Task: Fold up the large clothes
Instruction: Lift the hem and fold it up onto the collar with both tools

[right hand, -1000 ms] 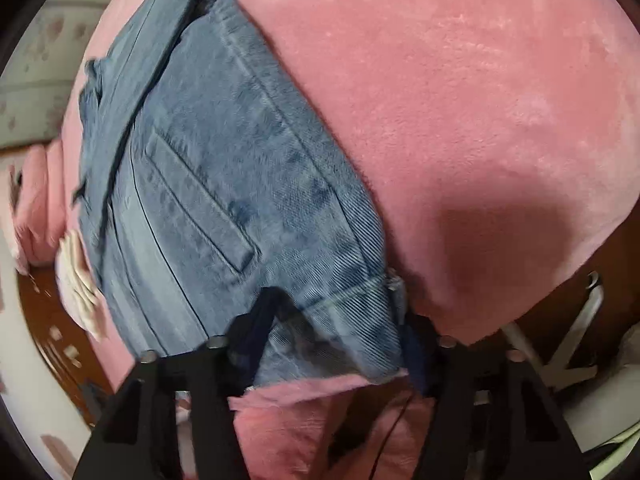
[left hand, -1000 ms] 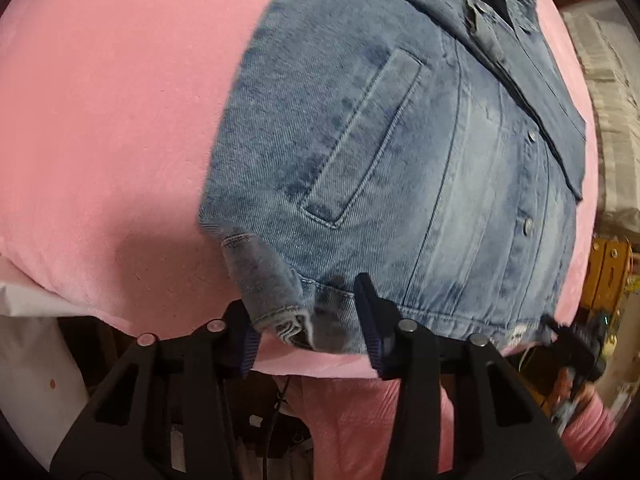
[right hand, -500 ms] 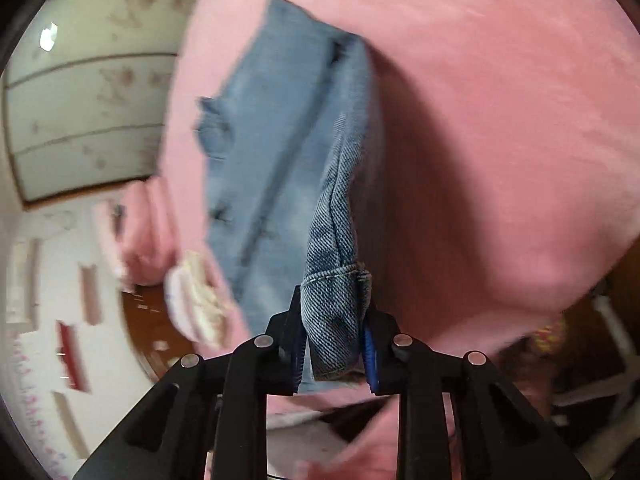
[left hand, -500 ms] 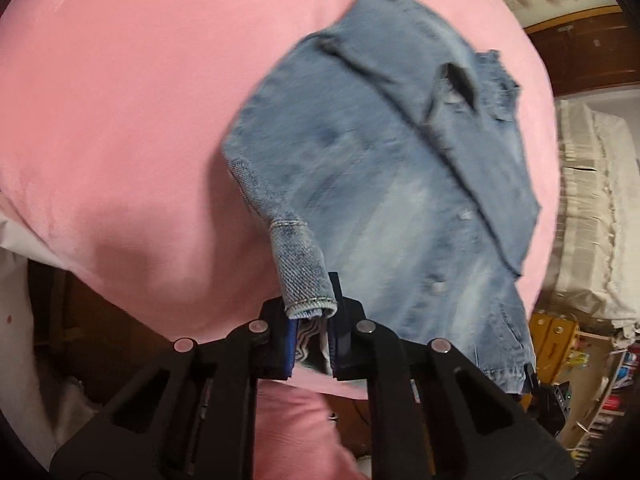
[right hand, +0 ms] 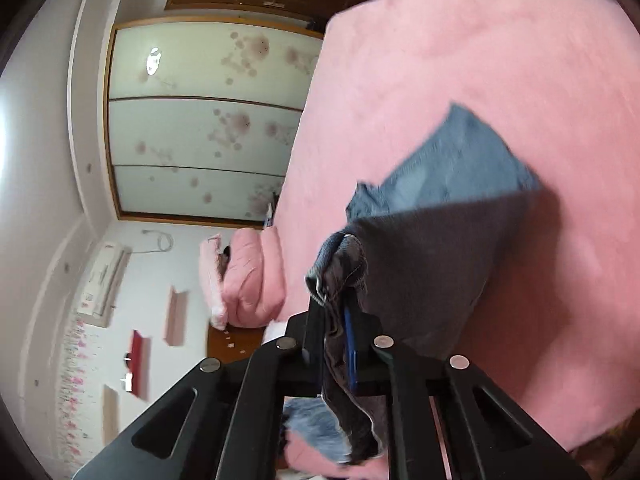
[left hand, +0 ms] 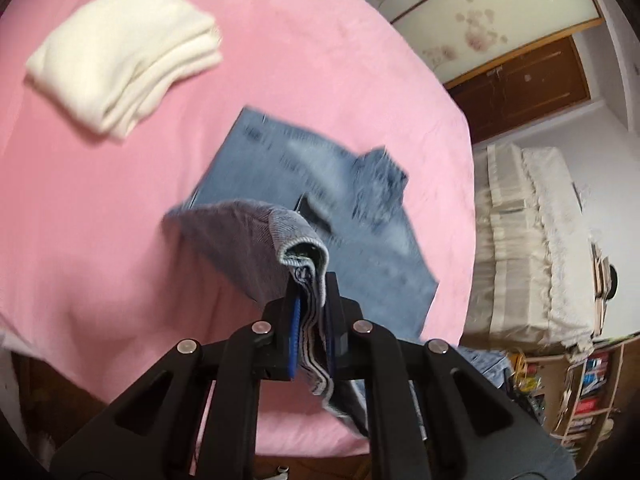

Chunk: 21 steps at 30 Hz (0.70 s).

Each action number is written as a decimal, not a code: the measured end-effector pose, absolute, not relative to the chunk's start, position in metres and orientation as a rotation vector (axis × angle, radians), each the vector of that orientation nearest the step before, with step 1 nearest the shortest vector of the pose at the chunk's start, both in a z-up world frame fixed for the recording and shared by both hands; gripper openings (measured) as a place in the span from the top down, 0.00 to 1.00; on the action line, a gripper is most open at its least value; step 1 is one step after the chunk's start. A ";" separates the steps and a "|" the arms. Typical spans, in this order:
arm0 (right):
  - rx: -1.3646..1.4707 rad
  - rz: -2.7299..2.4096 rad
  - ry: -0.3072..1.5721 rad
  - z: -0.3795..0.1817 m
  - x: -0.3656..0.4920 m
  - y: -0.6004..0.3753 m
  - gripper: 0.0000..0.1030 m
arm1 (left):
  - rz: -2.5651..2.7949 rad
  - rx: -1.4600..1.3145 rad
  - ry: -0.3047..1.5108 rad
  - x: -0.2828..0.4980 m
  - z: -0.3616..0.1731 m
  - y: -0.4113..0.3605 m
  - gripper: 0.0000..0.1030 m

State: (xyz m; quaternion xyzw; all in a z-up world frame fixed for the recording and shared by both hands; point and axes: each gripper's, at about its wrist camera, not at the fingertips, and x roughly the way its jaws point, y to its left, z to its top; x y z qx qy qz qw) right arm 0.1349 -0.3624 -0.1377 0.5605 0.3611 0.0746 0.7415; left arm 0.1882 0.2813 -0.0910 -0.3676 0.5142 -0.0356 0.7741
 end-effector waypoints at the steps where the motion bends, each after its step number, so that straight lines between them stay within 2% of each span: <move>1: 1.207 0.155 0.796 -0.134 0.145 -0.367 0.94 | -0.080 -0.797 1.116 0.199 -0.090 0.282 0.93; 11: 1.189 0.034 0.848 -0.151 0.279 -0.393 0.96 | -0.034 -0.710 1.166 0.334 -0.104 0.271 0.93; 21: 1.173 -0.166 0.989 -0.222 0.397 -0.417 0.96 | 0.009 -0.523 1.334 0.451 -0.172 0.242 0.93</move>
